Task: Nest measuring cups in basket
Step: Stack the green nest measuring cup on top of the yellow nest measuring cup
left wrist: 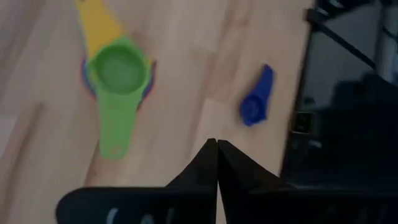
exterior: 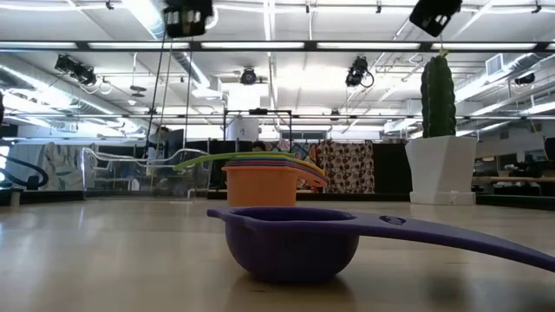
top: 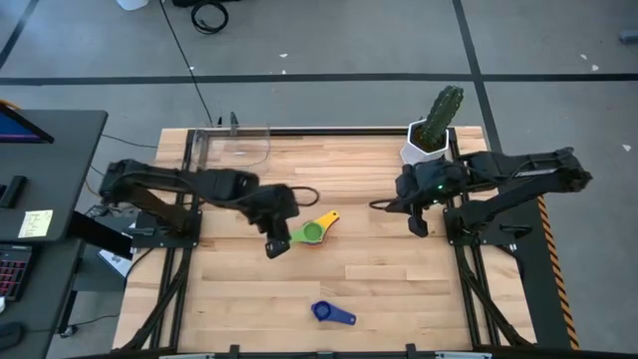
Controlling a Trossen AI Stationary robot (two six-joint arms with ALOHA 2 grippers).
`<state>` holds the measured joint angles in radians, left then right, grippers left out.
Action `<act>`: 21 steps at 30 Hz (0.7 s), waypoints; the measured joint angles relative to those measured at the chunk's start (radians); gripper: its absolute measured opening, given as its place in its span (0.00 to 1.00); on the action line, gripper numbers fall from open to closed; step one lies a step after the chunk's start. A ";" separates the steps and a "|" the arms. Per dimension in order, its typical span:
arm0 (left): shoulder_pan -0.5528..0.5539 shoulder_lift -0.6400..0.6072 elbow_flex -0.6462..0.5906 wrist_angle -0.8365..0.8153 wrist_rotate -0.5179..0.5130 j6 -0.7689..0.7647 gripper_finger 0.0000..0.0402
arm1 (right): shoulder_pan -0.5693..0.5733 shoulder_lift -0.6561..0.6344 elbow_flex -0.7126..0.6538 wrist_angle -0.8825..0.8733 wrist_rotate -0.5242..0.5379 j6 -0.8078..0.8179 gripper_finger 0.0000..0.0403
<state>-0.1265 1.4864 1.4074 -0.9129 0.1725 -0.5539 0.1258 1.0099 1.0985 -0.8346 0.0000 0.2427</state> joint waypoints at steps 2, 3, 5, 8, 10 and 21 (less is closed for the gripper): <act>-0.021 -0.034 -0.083 0.064 -0.036 -0.062 0.02 | -0.005 -0.017 -0.036 0.059 -0.012 -0.002 0.01; -0.029 -0.050 -0.129 0.099 -0.039 -0.092 0.02 | -0.009 -0.023 -0.056 0.085 -0.020 0.001 0.01; -0.040 -0.067 -0.212 0.186 -0.041 -0.142 0.02 | -0.022 -0.030 -0.098 0.148 -0.032 0.024 0.01; -0.048 -0.079 -0.320 0.300 -0.038 -0.197 0.01 | -0.049 -0.020 -0.168 0.272 -0.085 0.098 0.01; -0.048 -0.079 -0.378 0.384 -0.038 -0.220 0.01 | -0.060 -0.003 -0.214 0.363 -0.104 0.150 0.01; -0.053 -0.079 -0.603 0.564 -0.033 -0.300 0.01 | -0.091 0.204 -0.293 0.542 -0.120 0.314 0.01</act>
<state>-0.1791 1.4078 0.8044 -0.3486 0.1400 -0.8539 0.0349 1.2138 0.8059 -0.2929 -0.1198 0.5562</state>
